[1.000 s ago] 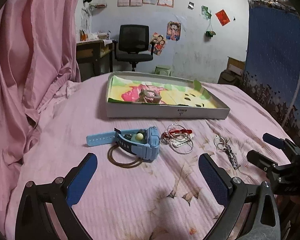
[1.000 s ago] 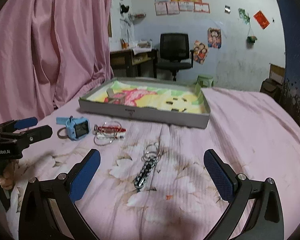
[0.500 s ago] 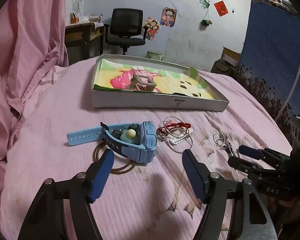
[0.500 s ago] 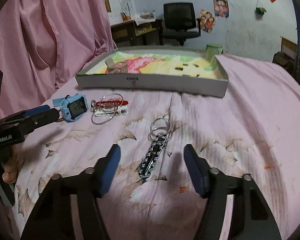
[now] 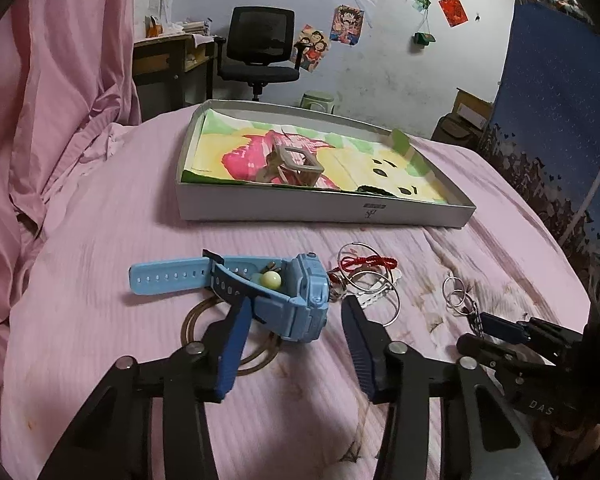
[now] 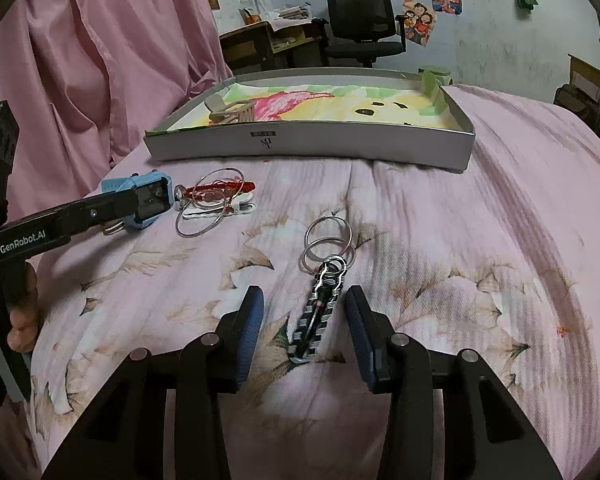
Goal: Organize jewelry
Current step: 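Grasp the black braided keychain with the right tool while the left tool grasps the blue smartwatch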
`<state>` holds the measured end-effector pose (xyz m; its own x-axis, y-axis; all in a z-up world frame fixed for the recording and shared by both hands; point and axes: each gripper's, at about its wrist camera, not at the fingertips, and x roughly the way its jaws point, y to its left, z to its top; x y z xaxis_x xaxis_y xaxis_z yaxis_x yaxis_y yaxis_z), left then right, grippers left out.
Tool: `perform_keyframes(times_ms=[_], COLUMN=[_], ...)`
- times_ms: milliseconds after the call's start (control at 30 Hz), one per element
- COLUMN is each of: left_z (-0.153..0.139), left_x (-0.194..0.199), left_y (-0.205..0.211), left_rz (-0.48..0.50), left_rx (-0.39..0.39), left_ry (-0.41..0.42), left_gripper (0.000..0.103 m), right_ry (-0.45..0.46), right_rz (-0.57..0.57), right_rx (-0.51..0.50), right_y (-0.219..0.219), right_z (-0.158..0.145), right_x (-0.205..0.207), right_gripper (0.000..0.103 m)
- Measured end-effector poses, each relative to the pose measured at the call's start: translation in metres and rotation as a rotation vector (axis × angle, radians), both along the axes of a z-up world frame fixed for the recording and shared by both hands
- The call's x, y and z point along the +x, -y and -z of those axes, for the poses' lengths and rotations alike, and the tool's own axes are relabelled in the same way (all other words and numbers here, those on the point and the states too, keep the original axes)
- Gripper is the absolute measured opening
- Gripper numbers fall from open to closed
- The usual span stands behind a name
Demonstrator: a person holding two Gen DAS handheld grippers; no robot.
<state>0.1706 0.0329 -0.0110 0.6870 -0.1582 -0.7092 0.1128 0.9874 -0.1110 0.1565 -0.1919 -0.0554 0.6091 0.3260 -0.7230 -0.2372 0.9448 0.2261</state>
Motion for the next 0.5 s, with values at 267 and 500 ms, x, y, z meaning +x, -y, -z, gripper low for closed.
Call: perform_keyframes(times_ms=[267, 500], left_z=[0.001, -0.004], left_x=[0.005, -0.011], left_y=[0.003, 0.004], left_rz=[0.0, 0.019], left_rx=[0.007, -0.006], left_ry=[0.003, 0.046], left_gripper=[0.032, 0.024], right_ry=[-0.006, -0.008], right_rz=[-0.003, 0.008], right_rx=[-0.003, 0.014], right_y=[-0.002, 0.002], right_z=[0.001, 0.002], right_x=[0.002, 0.001], right_gripper=[0.037, 0.022])
